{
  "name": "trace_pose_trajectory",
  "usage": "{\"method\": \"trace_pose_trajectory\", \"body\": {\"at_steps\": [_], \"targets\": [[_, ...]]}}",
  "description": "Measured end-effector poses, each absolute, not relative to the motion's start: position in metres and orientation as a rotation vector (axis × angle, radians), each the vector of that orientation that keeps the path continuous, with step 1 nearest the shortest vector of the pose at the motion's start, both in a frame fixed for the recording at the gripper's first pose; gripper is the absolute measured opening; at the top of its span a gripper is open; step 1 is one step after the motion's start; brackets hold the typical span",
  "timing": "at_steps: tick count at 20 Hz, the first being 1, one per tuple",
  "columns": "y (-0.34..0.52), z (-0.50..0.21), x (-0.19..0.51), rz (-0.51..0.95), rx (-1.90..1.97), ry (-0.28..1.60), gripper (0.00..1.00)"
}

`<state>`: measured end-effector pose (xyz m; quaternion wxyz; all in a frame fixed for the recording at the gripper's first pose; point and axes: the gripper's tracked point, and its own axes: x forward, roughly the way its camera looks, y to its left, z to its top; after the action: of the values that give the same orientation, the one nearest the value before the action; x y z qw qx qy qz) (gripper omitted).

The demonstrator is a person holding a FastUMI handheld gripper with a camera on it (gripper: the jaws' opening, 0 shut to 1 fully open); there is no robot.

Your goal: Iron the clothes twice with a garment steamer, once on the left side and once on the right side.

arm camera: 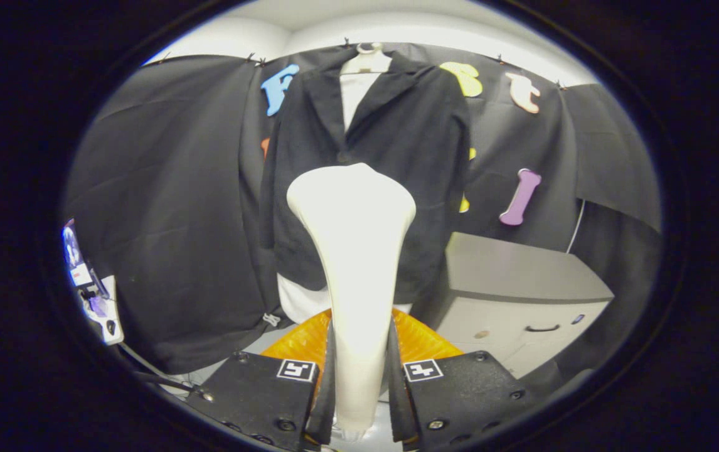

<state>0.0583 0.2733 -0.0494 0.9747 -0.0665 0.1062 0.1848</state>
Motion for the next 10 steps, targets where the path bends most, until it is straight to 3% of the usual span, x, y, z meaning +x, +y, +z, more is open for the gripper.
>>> {"method": "trace_pose_trajectory", "body": {"at_steps": [10], "targets": [[0.030, -0.062, -0.052, 0.205, 0.017, 0.195, 0.38]]}}
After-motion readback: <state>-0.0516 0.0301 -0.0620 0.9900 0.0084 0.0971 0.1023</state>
